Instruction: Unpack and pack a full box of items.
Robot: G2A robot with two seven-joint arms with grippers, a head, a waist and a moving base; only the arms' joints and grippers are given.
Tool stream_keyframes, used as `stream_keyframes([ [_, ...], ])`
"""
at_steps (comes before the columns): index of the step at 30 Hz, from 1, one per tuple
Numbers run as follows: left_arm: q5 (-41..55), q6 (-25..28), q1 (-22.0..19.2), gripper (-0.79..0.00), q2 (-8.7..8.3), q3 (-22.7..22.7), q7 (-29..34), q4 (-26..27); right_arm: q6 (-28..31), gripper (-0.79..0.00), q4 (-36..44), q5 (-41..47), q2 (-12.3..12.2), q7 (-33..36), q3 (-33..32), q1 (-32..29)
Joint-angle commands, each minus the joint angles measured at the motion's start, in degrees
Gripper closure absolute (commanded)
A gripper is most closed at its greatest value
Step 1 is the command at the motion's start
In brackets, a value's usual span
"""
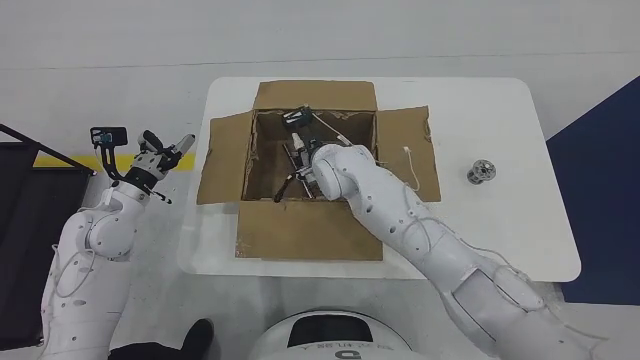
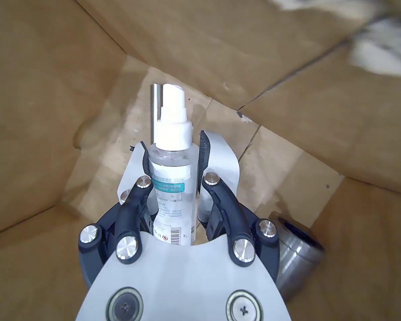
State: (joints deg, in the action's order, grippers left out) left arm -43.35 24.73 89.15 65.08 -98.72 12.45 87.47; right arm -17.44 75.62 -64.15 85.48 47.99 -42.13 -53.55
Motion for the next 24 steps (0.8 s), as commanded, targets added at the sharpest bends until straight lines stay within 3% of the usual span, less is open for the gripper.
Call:
stream_keyframes([
  [1,0.00,0.00,0.00,-0.785,0.00,0.00,0.00,0.00,0.52,0.000,7.89,-3.43,-1.56,0.29,-2.76,-4.59],
  [7,0.00,0.00,0.00,-0.785,0.00,0.00,0.00,0.00,5.12,0.000,22.08,-8.39,-4.37,-0.24,-8.47,-14.48],
  [10,0.00,0.00,0.00,-0.785,0.00,0.00,0.00,0.00,8.21,0.000,28.53,-9.72,-5.32,-4.07,-10.54,-19.14],
  [18,0.00,0.00,0.00,-0.785,0.00,0.00,0.00,0.00,14.53,0.000,46.31,-10.62,-8.08,-30.19,-21.74,-36.84],
  [24,0.00,0.00,0.00,-0.785,0.00,0.00,0.00,0.00,19.76,0.000,51.07,-3.80,-9.50,-48.92,-34.06,-50.42],
])
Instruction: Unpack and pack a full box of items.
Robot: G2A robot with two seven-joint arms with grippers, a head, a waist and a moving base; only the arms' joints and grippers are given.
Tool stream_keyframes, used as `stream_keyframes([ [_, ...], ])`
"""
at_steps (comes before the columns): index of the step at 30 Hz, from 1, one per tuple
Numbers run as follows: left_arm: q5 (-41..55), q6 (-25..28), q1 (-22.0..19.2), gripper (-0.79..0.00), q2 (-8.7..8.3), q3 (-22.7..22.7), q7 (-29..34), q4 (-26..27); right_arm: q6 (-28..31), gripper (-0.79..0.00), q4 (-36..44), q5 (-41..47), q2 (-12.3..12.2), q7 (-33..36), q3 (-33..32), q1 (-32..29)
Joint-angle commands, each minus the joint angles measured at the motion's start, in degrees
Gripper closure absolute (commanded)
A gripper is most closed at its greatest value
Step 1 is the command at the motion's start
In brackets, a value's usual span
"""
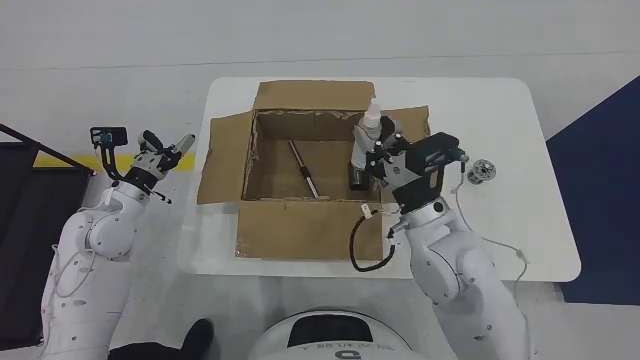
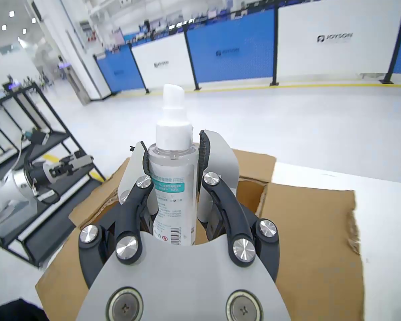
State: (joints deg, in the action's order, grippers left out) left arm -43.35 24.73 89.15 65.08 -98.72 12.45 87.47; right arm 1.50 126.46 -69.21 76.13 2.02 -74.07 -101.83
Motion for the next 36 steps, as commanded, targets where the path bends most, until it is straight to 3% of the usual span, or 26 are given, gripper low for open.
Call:
stream_keyframes([
  [1,0.00,0.00,0.00,-0.785,0.00,0.00,0.00,0.00,1.84,0.000,0.44,2.51,-0.30,-4.78,-3.81,-3.94],
  [4,0.00,0.00,0.00,-0.785,0.00,0.00,0.00,0.00,4.64,0.000,1.01,5.80,-0.62,-7.65,-7.25,-7.74],
  [22,0.00,0.00,0.00,-0.785,0.00,0.00,0.00,0.00,3.81,0.000,0.90,5.57,-0.59,-8.21,-7.66,-7.50],
  [25,0.00,0.00,0.00,-0.785,0.00,0.00,0.00,0.00,4.15,0.000,-0.63,5.79,-0.63,-12.67,-9.08,-9.26],
  [28,0.00,0.00,0.00,-0.785,0.00,0.00,0.00,0.00,6.14,0.000,-4.27,7.75,-0.75,-21.78,-13.21,-13.47],
  [32,0.00,0.00,0.00,-0.785,0.00,0.00,0.00,0.00,11.22,0.000,-12.37,10.36,-0.95,-34.13,-19.36,-17.99],
  [36,0.00,0.00,0.00,-0.785,0.00,0.00,0.00,0.00,14.97,0.000,-21.62,12.19,-1.00,-43.68,-23.43,-18.17],
])
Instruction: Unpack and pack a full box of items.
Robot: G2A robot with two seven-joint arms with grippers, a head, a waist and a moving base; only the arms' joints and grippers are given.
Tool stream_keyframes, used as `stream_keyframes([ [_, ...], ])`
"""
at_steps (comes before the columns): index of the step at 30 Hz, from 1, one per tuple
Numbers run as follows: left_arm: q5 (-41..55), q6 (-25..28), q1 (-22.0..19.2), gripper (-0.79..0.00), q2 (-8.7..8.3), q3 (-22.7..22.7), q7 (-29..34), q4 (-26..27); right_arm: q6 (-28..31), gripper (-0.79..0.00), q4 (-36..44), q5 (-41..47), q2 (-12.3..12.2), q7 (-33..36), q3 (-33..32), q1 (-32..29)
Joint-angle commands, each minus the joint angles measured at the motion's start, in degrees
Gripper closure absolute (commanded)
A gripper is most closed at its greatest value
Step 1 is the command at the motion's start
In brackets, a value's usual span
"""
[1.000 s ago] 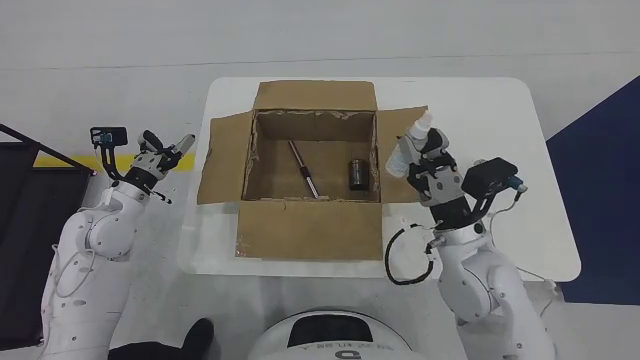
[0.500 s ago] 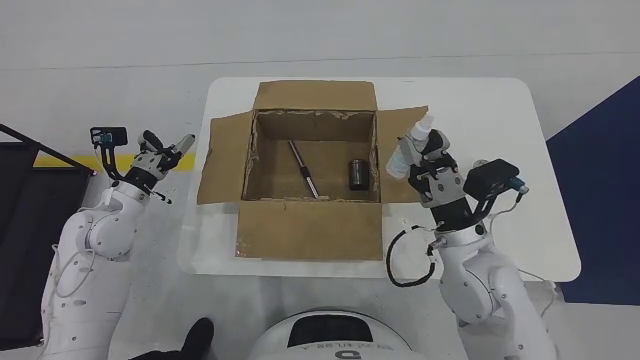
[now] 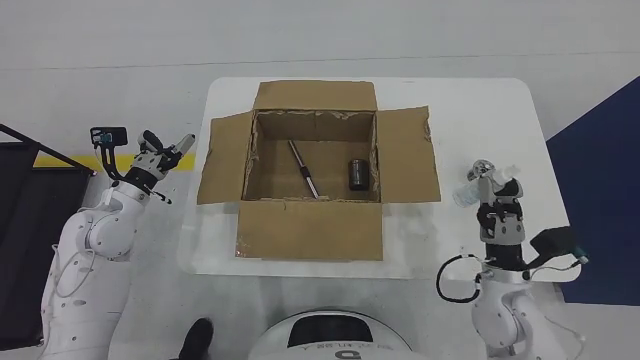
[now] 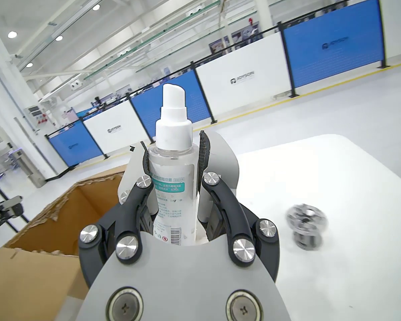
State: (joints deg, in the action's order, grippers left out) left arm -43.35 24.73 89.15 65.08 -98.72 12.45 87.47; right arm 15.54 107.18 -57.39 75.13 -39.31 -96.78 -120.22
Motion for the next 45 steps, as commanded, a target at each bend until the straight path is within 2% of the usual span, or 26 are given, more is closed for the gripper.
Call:
stream_keyframes([
  [1,0.00,0.00,0.00,-0.785,0.00,0.00,0.00,0.00,1.46,0.000,-4.35,0.88,0.01,-4.41,-1.48,0.56],
  [4,0.00,0.00,0.00,-0.785,0.00,0.00,0.00,0.00,3.28,0.000,-9.33,1.56,-0.03,-7.68,-2.92,2.81],
  [7,0.00,0.00,0.00,-0.785,0.00,0.00,0.00,0.00,2.77,0.000,-12.96,2.37,-0.07,-5.92,-3.32,6.65],
  [45,0.00,0.00,0.00,-0.785,0.00,0.00,0.00,0.00,2.77,0.000,-12.96,2.37,-0.07,-5.92,-3.32,6.65],
])
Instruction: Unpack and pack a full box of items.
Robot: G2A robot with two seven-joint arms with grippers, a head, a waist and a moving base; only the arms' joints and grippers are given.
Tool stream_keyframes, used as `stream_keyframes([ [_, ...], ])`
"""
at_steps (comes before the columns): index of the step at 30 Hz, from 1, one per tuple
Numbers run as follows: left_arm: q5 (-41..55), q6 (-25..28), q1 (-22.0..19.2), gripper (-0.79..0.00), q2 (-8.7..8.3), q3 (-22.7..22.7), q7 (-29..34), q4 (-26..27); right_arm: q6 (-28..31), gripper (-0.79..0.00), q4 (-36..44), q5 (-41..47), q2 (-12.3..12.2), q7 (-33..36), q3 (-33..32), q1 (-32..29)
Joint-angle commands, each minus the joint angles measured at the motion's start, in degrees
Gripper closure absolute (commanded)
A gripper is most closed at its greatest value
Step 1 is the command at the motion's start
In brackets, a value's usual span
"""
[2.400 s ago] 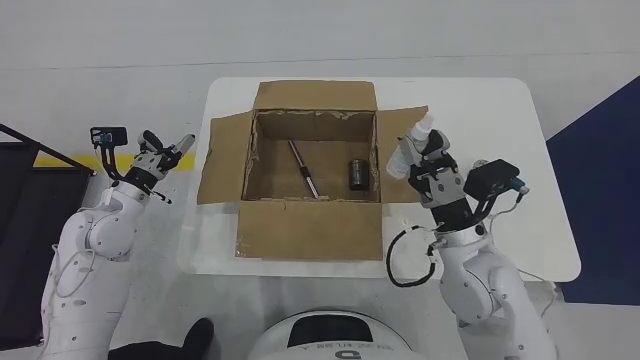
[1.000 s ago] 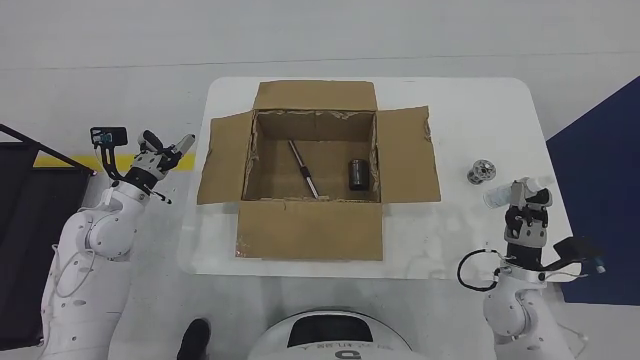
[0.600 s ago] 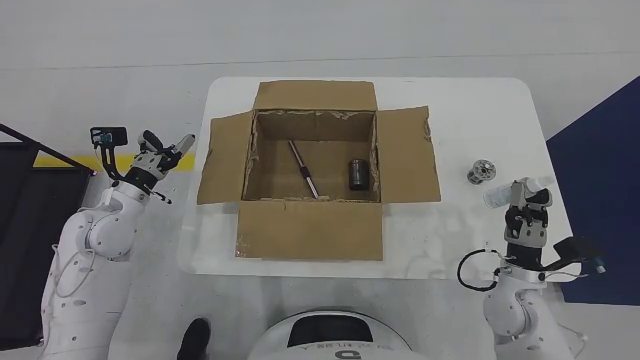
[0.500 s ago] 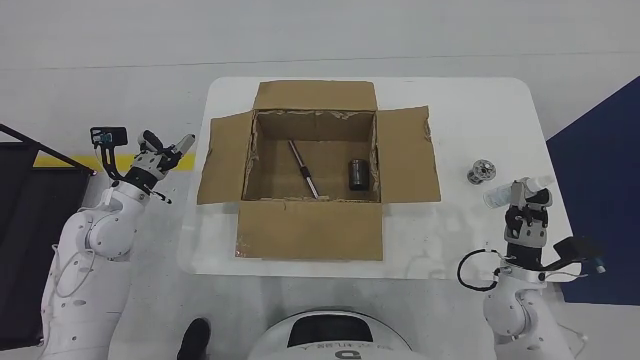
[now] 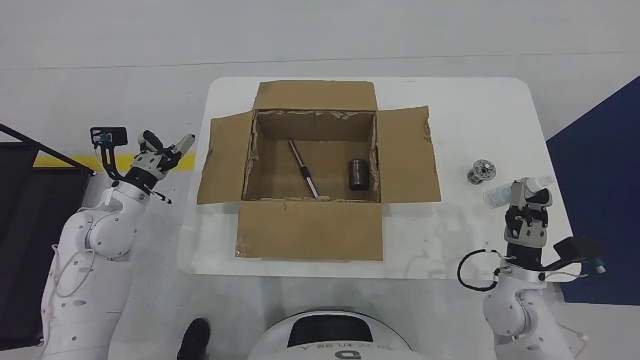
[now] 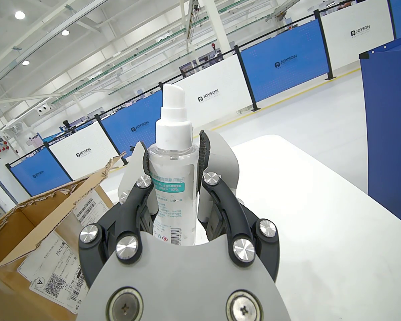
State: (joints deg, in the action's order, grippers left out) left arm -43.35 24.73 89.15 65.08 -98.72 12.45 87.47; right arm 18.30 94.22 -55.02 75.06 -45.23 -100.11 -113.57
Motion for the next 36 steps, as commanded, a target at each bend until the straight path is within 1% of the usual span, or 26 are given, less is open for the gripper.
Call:
stream_keyframes([
  [1,0.00,0.00,0.00,-0.785,0.00,0.00,0.00,0.00,0.00,0.000,0.00,0.00,0.00,0.00,0.00,0.00],
  [30,0.00,0.00,0.00,-0.785,0.00,0.00,0.00,0.00,0.00,0.000,0.00,0.00,0.00,0.00,0.00,0.00],
  [31,0.00,0.00,0.00,-0.785,0.00,0.00,0.00,0.00,0.00,-0.031,0.00,0.00,0.00,0.00,0.00,0.00],
  [32,0.00,0.00,0.00,-0.785,0.00,0.00,0.00,0.00,0.00,0.000,0.00,0.00,0.00,0.00,0.00,0.00],
  [36,0.00,0.00,0.00,-0.785,0.00,0.00,0.00,0.00,0.00,0.000,0.00,0.00,0.00,0.00,0.00,0.00],
])
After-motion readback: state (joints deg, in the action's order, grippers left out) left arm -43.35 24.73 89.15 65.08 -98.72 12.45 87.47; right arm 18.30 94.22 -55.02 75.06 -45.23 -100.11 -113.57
